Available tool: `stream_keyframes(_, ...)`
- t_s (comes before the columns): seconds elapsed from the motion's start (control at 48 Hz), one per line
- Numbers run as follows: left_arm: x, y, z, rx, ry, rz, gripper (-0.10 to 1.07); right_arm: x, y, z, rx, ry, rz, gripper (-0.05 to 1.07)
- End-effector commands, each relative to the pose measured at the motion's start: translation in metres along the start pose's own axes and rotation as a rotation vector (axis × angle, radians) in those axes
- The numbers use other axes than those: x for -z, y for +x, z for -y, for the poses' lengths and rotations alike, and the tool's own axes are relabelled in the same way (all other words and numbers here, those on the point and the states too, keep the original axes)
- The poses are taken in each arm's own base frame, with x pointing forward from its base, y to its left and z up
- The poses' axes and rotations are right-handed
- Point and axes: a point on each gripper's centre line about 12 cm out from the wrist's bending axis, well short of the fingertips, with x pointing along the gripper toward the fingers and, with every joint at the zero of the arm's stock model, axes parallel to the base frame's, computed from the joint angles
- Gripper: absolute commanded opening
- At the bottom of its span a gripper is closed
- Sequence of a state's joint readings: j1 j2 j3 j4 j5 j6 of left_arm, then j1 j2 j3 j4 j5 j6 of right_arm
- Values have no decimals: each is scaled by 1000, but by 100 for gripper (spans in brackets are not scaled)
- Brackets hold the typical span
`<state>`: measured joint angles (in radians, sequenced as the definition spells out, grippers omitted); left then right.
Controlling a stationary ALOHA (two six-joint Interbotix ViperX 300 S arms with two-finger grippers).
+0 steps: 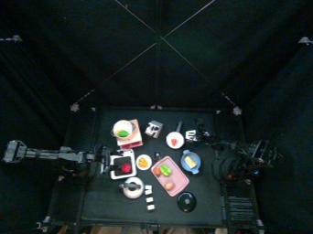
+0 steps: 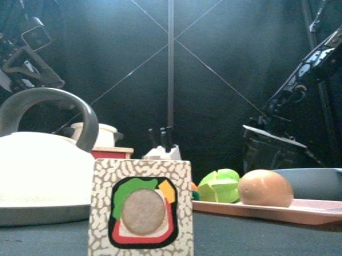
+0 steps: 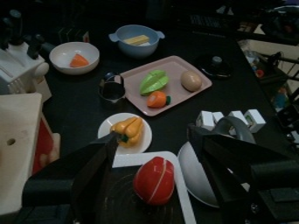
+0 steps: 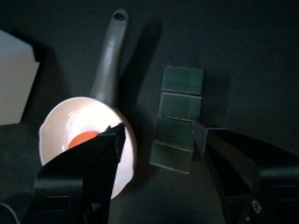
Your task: Grab pot ld
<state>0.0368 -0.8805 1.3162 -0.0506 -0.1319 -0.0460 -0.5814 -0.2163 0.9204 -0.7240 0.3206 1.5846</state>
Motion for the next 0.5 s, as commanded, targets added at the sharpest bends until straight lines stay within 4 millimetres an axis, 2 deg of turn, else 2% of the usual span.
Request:
stream_keyframes(0.0,-6,1,0,-3,-3,19,98,-4,-19,-20,-77,-29,36,94)
stream_keyframes(0.188,-5,1,-2,-9,-2,18,98,17,-55,-52,-230,-118,35,94)
stream_keyframes(0.333,-5,1,-3,-14,-6,17,98,44,-83,-75,-359,-196,0,94)
stream_keyframes(0.479,-5,1,-3,-15,-15,18,98,68,-104,-90,-450,-265,-38,94)
